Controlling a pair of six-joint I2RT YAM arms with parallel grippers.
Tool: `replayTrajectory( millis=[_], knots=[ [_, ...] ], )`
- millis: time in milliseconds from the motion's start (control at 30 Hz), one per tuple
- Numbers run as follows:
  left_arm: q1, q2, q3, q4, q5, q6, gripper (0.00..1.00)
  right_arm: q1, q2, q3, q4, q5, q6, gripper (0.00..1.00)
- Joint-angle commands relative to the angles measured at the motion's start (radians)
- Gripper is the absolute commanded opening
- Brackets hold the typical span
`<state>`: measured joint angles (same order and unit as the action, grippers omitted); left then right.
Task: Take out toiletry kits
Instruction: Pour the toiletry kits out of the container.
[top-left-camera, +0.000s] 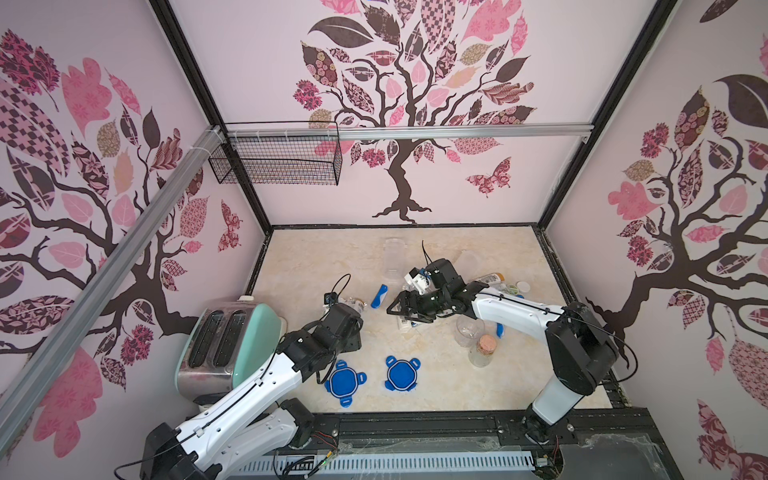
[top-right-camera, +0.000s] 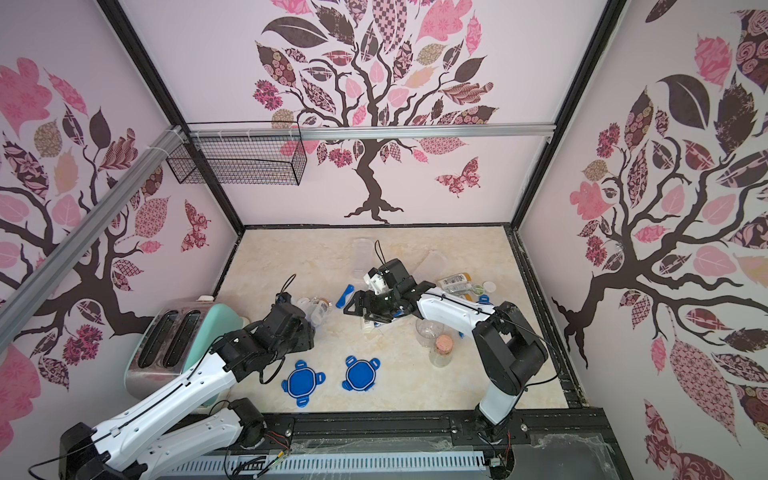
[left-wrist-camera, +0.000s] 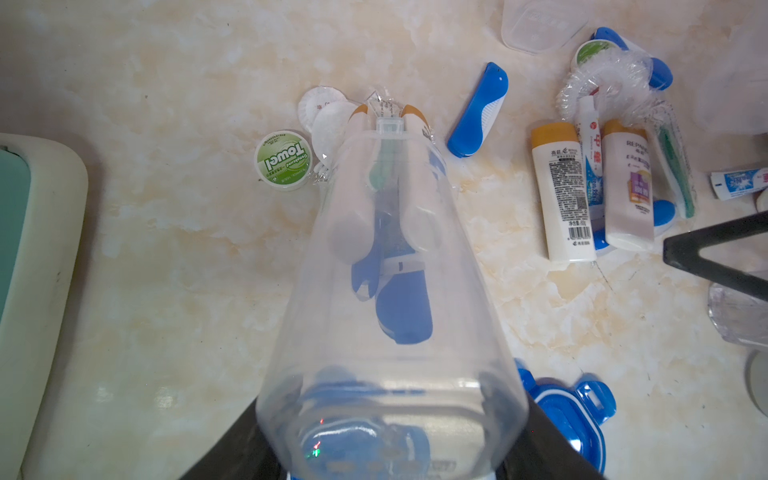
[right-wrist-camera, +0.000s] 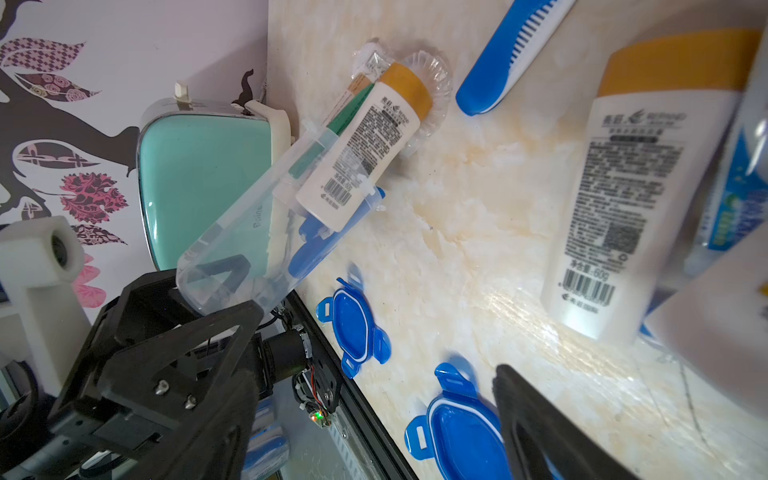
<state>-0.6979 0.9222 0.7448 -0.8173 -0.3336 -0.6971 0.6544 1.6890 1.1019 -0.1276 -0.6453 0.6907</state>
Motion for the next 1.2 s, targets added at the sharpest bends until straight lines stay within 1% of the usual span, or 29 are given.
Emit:
replayTrajectory(
  millis=[0,133,267,367,500,667,967,1167],
  knots=[
    [0.006,-0.025,0.026,-0.023,0.018,-0.006,0.35,-0.010,-0.029,-0.001,-0.018,0.009,-0.023,0.91],
    [0.005,-0.041,0.005,-0.039,0.034,-0.024,0.35,-0.011,-0.031,-0.010,-0.012,0.004,-0.020,0.91],
    [0.005,-0.045,-0.027,-0.017,0.001,-0.039,0.35,-0.012,-0.032,-0.021,-0.005,0.000,-0.016,0.91],
    [0.006,-0.022,-0.030,0.014,-0.036,-0.037,0.34,-0.010,-0.032,-0.025,-0.004,-0.001,-0.013,0.91],
    [0.009,0.025,-0.007,0.053,-0.049,-0.023,0.33,-0.012,-0.043,-0.042,0.030,-0.009,0.011,0.91],
    [0.017,0.057,0.002,0.088,-0.087,0.004,0.31,-0.012,-0.034,-0.030,0.023,-0.016,0.012,0.90],
    [0.031,0.110,0.019,0.127,-0.074,0.019,0.30,-0.012,-0.060,-0.060,0.016,0.001,-0.001,0.90],
    [0.044,0.148,0.052,0.119,-0.056,0.027,0.30,-0.013,-0.122,-0.085,0.000,0.071,-0.035,0.90]
  ],
)
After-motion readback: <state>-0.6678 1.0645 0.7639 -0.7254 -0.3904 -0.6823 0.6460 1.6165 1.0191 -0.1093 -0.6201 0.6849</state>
